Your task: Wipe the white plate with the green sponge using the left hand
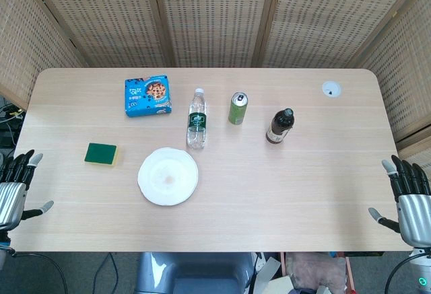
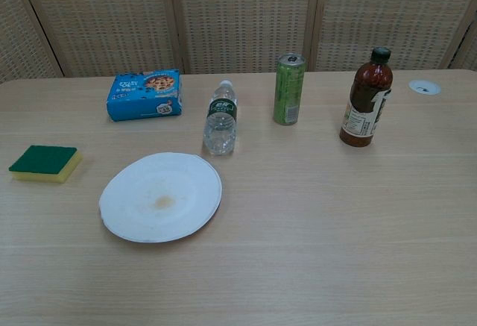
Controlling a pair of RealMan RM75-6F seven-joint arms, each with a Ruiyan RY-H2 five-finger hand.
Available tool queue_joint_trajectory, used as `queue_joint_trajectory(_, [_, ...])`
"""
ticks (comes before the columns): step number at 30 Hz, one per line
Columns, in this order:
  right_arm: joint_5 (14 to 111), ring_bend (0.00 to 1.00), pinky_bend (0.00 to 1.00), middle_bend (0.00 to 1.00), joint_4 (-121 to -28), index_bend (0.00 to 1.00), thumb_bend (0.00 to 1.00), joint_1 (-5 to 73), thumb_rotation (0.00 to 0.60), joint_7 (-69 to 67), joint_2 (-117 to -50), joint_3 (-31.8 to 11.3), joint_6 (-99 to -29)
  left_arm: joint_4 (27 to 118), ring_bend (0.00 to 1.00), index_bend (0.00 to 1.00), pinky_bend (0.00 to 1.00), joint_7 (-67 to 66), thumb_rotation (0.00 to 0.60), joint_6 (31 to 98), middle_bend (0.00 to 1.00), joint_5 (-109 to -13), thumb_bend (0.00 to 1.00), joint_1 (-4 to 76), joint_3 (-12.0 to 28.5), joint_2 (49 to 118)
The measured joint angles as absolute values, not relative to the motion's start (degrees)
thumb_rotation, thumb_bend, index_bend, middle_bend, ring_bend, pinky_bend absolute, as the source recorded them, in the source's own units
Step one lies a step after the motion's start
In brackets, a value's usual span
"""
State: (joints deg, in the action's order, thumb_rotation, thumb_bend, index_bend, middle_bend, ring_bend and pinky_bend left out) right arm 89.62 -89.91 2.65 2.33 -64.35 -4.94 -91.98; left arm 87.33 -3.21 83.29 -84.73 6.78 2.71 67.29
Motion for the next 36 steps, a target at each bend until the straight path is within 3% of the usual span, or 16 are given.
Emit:
queue_joint_trajectory(10, [88.4,0.00,0.00,0.00,-89.8,0.04,0.00,2.9,0.600,1.7,-64.1,-5.3,-90.9,85.8,0.00,0.00,0.00,-2.5,0.600,79.9,0.00,-83.4,0.00,8.2,3.0,67.6])
queue_joint_trajectory(16, [88.1,0.00,0.00,0.00,-89.8,0.03,0.00,3.3,0.600,2.6,-64.5,-5.3,-90.0,80.0,0.00,0.00,0.00,1.1,0.600,71.9,0.00,-82.8,0.00,13.1,4.1,69.0])
queue_joint_trajectory(23, [86.7,0.00,0.00,0.00,-89.8,0.04,0.00,3.7,0.600,4.0,-65.0,-5.6,-88.9,65.2,0.00,0.00,0.02,10.8,0.600,57.7,0.00,-83.9,0.00,21.9,3.9,73.1])
queue_joint_trajectory(32, [83.9,0.00,0.00,0.00,-88.9,0.04,0.00,4.0,0.600,3.8,-65.3,-6.5,-87.3,46.1,0.00,0.00,0.13,19.8,0.600,48.7,0.00,-85.8,0.00,30.1,2.7,84.0])
queue_joint_trajectory(36, [83.5,0.00,0.00,0.00,-88.8,0.04,0.00,4.1,0.600,4.3,-65.7,-6.6,-86.9,42.3,0.00,0.06,0.18,20.5,0.600,46.2,0.00,-86.3,0.00,32.5,2.1,87.3])
